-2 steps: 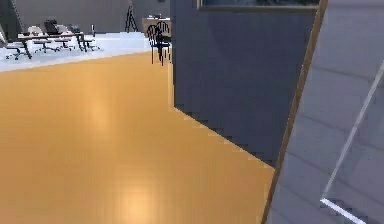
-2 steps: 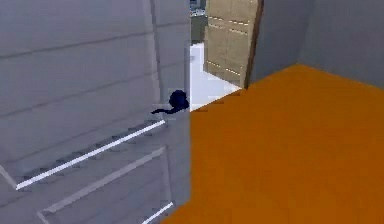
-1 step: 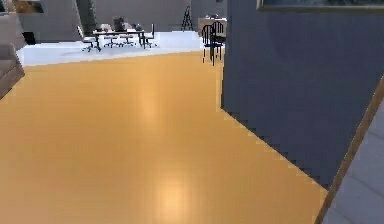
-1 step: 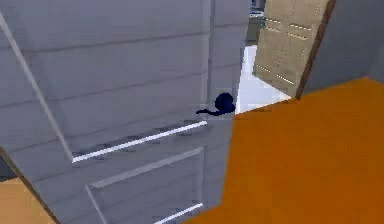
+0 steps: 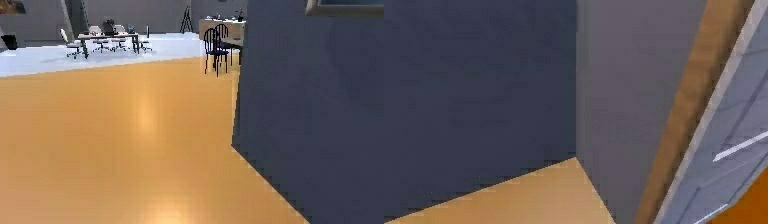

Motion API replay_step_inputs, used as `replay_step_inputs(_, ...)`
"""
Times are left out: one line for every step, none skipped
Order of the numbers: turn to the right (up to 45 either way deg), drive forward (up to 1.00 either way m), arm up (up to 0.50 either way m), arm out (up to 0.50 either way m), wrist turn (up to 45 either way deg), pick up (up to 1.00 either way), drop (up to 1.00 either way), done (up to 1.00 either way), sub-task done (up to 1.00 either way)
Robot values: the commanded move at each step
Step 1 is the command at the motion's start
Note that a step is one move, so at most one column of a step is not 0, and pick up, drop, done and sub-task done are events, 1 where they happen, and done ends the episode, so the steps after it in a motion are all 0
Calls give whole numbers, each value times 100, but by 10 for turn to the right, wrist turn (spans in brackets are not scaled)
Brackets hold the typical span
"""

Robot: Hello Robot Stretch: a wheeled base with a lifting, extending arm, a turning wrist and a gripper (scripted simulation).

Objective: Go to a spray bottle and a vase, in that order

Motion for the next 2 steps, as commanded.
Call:
replay_step_inputs(0,100,0,0,0,0,0,0,0)
replay_step_inputs(0,100,0,0,0,0,0,0,0)
